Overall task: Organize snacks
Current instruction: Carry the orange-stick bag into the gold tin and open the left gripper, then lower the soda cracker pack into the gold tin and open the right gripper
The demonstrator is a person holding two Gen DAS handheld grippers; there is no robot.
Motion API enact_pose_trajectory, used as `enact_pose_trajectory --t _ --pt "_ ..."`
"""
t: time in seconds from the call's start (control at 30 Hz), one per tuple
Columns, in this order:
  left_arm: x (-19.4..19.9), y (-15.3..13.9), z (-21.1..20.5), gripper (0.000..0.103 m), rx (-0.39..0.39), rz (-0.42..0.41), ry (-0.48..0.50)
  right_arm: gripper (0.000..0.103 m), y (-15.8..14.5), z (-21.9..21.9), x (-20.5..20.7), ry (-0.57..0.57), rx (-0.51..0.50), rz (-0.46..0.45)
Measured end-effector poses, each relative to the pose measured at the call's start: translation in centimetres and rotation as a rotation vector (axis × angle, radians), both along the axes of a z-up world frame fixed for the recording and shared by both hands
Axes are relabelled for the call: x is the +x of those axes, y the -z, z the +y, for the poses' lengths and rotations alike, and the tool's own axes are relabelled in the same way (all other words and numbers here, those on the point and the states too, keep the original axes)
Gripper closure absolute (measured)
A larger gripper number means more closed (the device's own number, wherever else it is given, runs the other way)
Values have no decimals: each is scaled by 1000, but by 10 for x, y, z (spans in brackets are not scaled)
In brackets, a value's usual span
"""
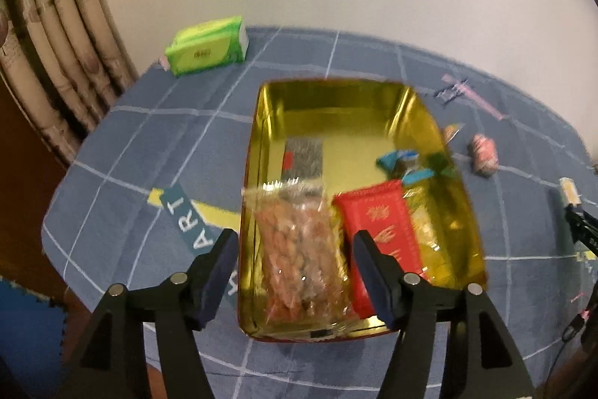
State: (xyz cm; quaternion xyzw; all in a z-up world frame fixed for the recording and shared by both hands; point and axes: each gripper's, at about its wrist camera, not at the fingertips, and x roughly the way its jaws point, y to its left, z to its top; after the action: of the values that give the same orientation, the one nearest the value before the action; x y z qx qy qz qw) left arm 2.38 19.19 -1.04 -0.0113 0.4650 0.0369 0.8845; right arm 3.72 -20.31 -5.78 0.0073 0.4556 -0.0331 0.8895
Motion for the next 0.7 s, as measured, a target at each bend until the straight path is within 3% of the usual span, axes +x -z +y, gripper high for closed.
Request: enact_pose_trajectory --t 0.23,0.53,0.7 --pt "-19 -28 22 38 26 -122 -82 57 -36 64 0 -107 66 -33" --pt "-43 -18 72 38 11 -64 -238 57 -61 176 -1 -309 121 -33" --pt "-55 -19 91 38 -2 -85 -320 57 -60 225 -2 -381 115 -15"
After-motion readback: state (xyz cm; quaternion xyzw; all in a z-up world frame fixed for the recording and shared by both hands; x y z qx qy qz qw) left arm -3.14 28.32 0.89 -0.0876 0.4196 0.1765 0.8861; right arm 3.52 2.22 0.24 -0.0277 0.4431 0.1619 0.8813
